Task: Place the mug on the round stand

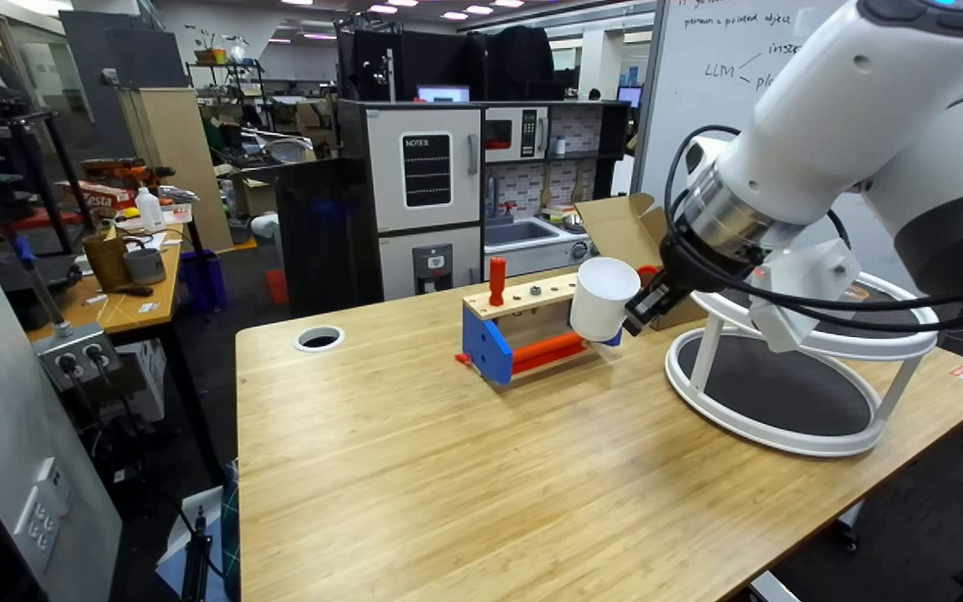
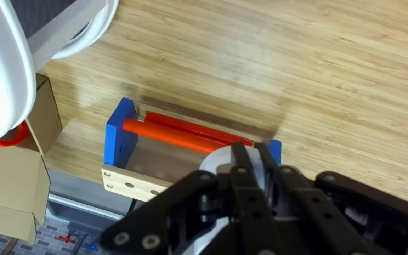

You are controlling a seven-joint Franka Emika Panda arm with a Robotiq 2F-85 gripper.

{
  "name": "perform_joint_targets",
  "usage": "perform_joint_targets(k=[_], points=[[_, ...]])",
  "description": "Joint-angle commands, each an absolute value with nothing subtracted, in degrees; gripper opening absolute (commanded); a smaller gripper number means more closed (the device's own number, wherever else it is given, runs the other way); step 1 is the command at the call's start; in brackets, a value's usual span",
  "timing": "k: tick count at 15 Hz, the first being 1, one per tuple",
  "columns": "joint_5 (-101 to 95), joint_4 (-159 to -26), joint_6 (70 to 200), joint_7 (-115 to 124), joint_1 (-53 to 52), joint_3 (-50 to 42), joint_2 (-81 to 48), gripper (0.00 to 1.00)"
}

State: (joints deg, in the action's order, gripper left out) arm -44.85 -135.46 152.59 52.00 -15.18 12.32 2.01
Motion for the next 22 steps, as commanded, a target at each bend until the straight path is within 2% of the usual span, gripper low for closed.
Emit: perform_joint_targets(k=[1, 12, 22], points=[[-38.01, -139.32, 151.72, 46.45, -14.93, 13.47, 7.91, 0.02], [-28.48, -144.57, 138.07, 44.59, -9.6, 17.74, 27.56, 0.02], [-23.39, -146.4, 128.1, 54.34, -2.63, 17.67, 33.38, 0.02]])
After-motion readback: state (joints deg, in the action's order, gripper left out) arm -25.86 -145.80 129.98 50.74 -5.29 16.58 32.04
